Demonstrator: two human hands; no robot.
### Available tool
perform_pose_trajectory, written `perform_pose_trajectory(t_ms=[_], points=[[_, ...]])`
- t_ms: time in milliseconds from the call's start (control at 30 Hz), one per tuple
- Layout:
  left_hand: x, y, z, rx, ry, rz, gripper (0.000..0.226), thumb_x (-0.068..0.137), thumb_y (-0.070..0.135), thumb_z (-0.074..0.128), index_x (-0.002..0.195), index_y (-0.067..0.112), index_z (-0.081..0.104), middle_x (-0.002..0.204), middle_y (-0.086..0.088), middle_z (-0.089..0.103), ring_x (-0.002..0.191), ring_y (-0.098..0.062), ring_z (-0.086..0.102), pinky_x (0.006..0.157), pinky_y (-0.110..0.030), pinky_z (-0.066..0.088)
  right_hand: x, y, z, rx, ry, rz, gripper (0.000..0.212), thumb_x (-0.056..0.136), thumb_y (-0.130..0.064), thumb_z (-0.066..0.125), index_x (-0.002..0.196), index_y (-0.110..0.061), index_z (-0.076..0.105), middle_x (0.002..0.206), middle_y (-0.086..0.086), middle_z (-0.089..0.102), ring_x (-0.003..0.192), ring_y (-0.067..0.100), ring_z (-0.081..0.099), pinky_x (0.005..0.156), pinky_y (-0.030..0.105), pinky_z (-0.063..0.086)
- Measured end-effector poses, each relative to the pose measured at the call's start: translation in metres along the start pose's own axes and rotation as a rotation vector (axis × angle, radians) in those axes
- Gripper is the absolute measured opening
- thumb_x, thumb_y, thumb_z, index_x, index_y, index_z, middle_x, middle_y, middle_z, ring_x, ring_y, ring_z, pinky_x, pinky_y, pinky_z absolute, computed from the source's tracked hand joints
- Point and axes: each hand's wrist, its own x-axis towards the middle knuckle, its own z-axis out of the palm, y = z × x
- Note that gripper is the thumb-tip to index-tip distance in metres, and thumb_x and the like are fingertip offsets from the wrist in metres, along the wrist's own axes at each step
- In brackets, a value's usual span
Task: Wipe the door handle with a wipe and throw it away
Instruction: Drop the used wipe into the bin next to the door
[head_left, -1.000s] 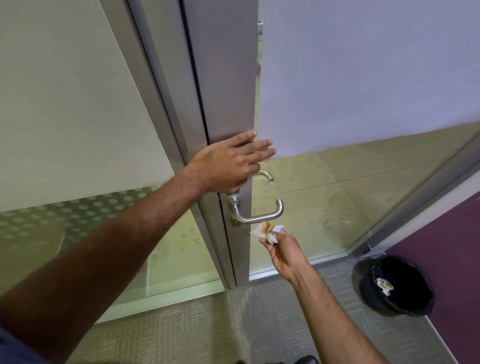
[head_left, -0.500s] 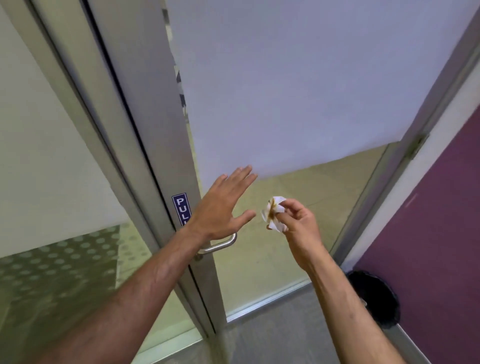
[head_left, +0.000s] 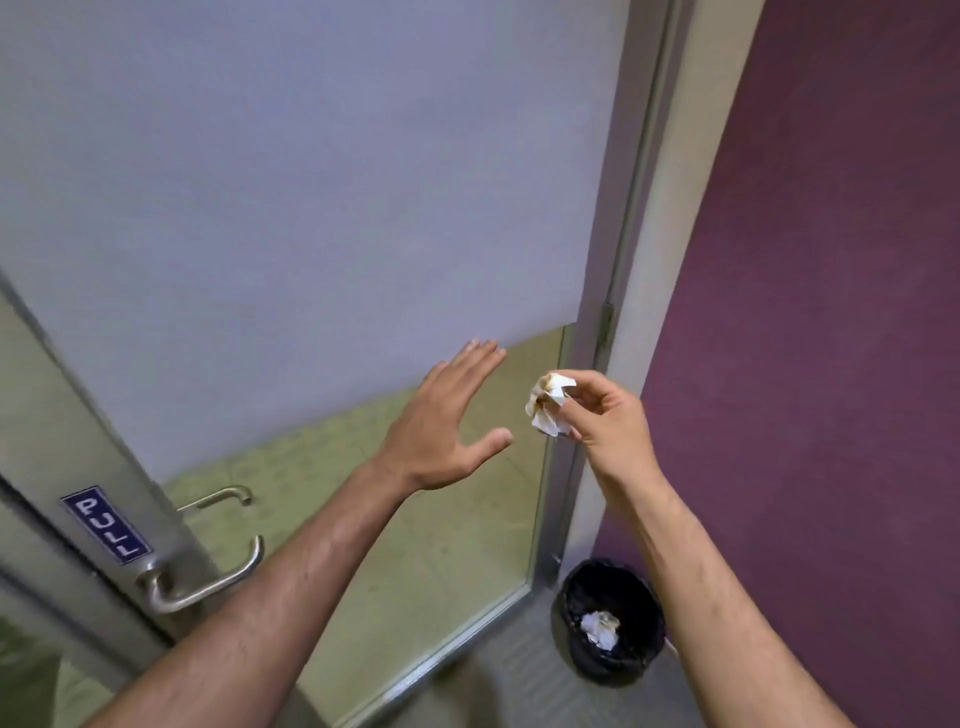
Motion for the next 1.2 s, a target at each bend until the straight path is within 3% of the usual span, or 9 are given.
perform_pose_trajectory(t_ms=[133, 333, 500, 633, 733, 800, 933, 1067, 1200], points=[[0.034, 0.023, 0.066, -0.051, -0.059, 0.008, 0.086, 0.089, 0.048, 0.067, 0.160, 0.024, 0.026, 0.168, 0.009, 0.023, 0.155, -0.004, 0.009, 0.126, -0.048, 0.019, 0.015, 0.012, -0.079, -0.099, 0.067, 0.061, 0.022, 0.084, 0.004, 0.067, 0.094, -0.014, 0.076, 0.098, 0.017, 0.076, 0.089, 0.031, 0.071, 0.084, 0.050, 0.057], [0.071, 0.022, 0.168, -0.126, -0.205, -0.055, 0.085, 0.090, 0.052, 0.063, 0.161, 0.025, 0.025, 0.168, 0.008, 0.024, 0.155, -0.004, 0.012, 0.125, -0.047, 0.022, 0.036, 0.067, -0.156, -0.185, 0.134, 0.169, 0.030, 0.082, 0.006, 0.069, 0.081, -0.023, 0.076, 0.084, 0.003, 0.076, 0.076, 0.014, 0.068, 0.063, 0.025, 0.054], [0.082, -0.008, 0.270, -0.159, -0.366, -0.110, 0.085, 0.089, 0.056, 0.058, 0.161, 0.031, 0.021, 0.167, 0.010, 0.024, 0.153, -0.003, 0.014, 0.125, -0.045, 0.022, 0.056, 0.156, -0.214, -0.268, 0.215, 0.288, 0.021, 0.078, 0.000, 0.071, 0.084, -0.020, 0.076, 0.085, 0.013, 0.074, 0.070, 0.022, 0.058, 0.061, 0.031, 0.047], [0.080, -0.048, 0.351, -0.176, -0.547, -0.124, 0.084, 0.089, 0.052, 0.060, 0.159, 0.021, 0.027, 0.166, 0.001, 0.030, 0.154, -0.016, 0.024, 0.122, -0.045, 0.027, 0.060, 0.254, -0.259, -0.393, 0.225, 0.462, 0.021, 0.080, 0.001, 0.071, 0.080, -0.020, 0.073, 0.076, 0.007, 0.071, 0.062, 0.016, 0.060, 0.058, 0.033, 0.048], [0.071, -0.075, 0.410, -0.175, -0.614, -0.154, 0.079, 0.090, 0.046, 0.065, 0.156, 0.013, 0.036, 0.161, -0.007, 0.039, 0.146, -0.027, 0.039, 0.117, -0.039, 0.032, 0.056, 0.327, -0.290, -0.518, 0.250, 0.588, 0.035, 0.079, 0.008, 0.065, 0.074, -0.025, 0.073, 0.067, -0.005, 0.069, 0.057, 0.008, 0.062, 0.052, 0.022, 0.055], [0.058, -0.089, 0.451, -0.169, -0.669, -0.200, 0.080, 0.087, 0.046, 0.062, 0.156, 0.012, 0.036, 0.159, -0.011, 0.041, 0.145, -0.026, 0.039, 0.117, -0.037, 0.031, 0.052, 0.373, -0.306, -0.597, 0.214, 0.643, 0.031, 0.077, 0.013, 0.063, 0.077, -0.014, 0.077, 0.069, 0.000, 0.069, 0.061, 0.004, 0.060, 0.055, 0.016, 0.049], [0.028, -0.130, 0.563, -0.175, -0.781, -0.252, 0.083, 0.088, 0.049, 0.060, 0.158, 0.017, 0.030, 0.164, -0.007, 0.034, 0.152, -0.023, 0.029, 0.122, -0.041, 0.028, 0.043, 0.487, -0.337, -0.711, 0.141, 0.773, 0.022, 0.079, 0.006, 0.061, 0.072, -0.006, 0.078, 0.078, 0.017, 0.073, 0.070, 0.022, 0.063, 0.068, 0.032, 0.049], [-0.022, -0.176, 0.699, -0.154, -0.847, -0.286, 0.086, 0.089, 0.048, 0.063, 0.161, 0.021, 0.024, 0.168, -0.002, 0.025, 0.154, -0.019, 0.021, 0.123, -0.037, 0.019, 0.024, 0.626, -0.371, -0.818, 0.084, 0.812, 0.045, 0.082, -0.006, 0.062, 0.045, -0.022, 0.042, 0.060, 0.009, 0.046, 0.061, 0.022, 0.047, 0.060, 0.035, 0.040], [-0.092, -0.207, 0.808, -0.092, -0.987, -0.280, 0.094, 0.089, 0.053, 0.061, 0.162, 0.022, 0.012, 0.171, -0.002, 0.012, 0.157, -0.018, 0.009, 0.125, -0.036, 0.008, -0.011, 0.746, -0.392, -0.818, -0.015, 0.938, 0.017, 0.082, 0.003, 0.062, 0.069, -0.002, 0.071, 0.080, 0.023, 0.068, 0.074, 0.033, 0.063, 0.066, 0.036, 0.053]])
